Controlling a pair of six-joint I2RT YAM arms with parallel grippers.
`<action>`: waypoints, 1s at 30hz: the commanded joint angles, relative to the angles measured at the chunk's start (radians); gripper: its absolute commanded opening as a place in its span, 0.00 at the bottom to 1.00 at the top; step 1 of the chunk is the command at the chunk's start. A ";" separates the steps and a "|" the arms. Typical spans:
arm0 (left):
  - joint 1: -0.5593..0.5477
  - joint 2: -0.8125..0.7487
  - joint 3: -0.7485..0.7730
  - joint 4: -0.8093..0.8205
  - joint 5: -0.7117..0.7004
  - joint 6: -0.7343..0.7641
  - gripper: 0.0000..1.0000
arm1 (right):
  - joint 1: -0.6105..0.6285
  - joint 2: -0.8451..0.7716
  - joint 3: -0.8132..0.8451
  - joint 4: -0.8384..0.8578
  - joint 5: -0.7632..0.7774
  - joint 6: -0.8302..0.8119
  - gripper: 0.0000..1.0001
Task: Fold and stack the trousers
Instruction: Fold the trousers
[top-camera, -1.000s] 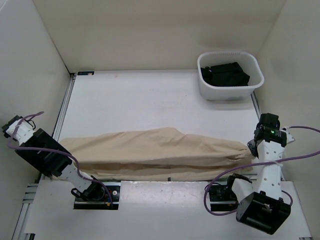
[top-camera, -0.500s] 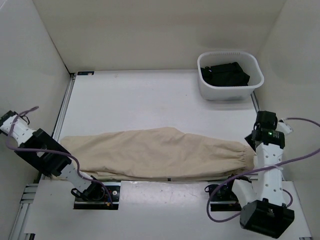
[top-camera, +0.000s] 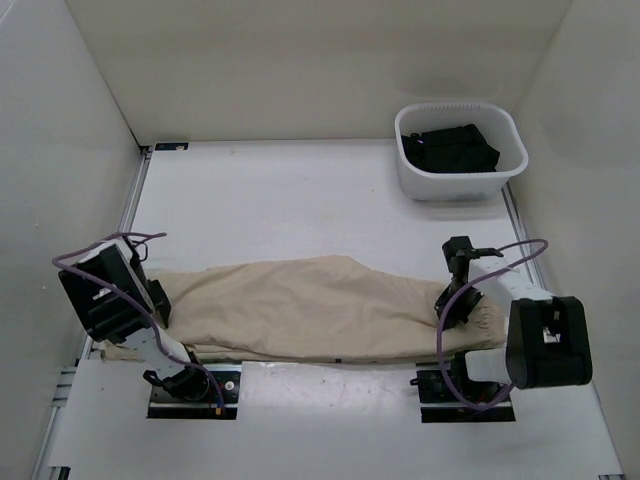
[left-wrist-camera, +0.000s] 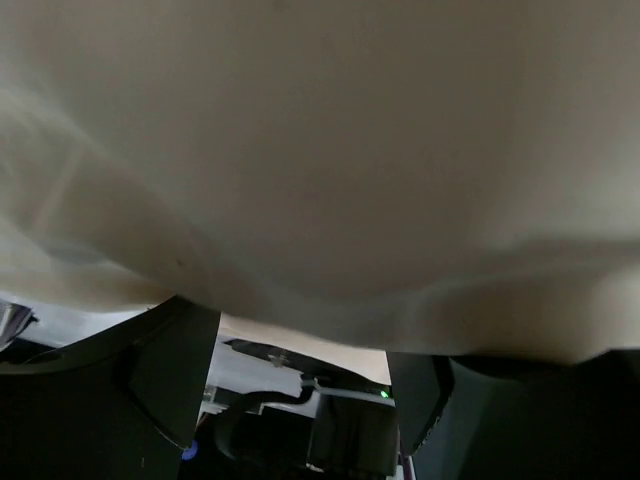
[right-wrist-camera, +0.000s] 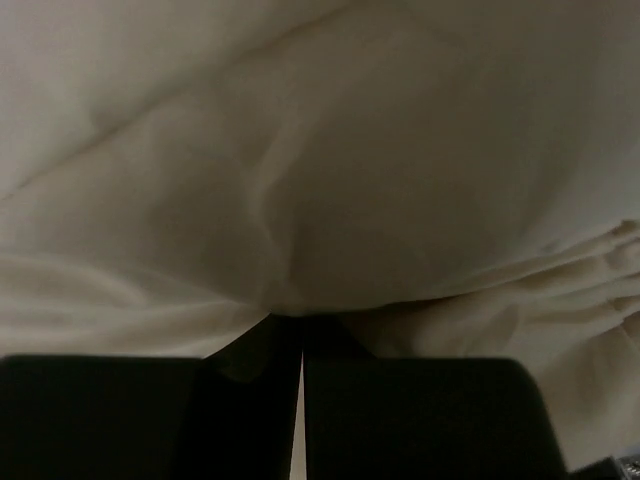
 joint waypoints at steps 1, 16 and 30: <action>-0.022 0.000 0.016 0.166 -0.116 -0.006 0.75 | -0.035 0.078 0.020 0.078 -0.025 0.049 0.03; -0.216 0.274 0.427 0.097 0.044 -0.006 0.75 | -0.229 0.592 0.678 0.118 0.107 -0.083 0.02; -0.261 0.270 0.362 0.062 0.065 -0.006 0.78 | -0.304 0.252 0.623 -0.011 0.018 -0.243 0.99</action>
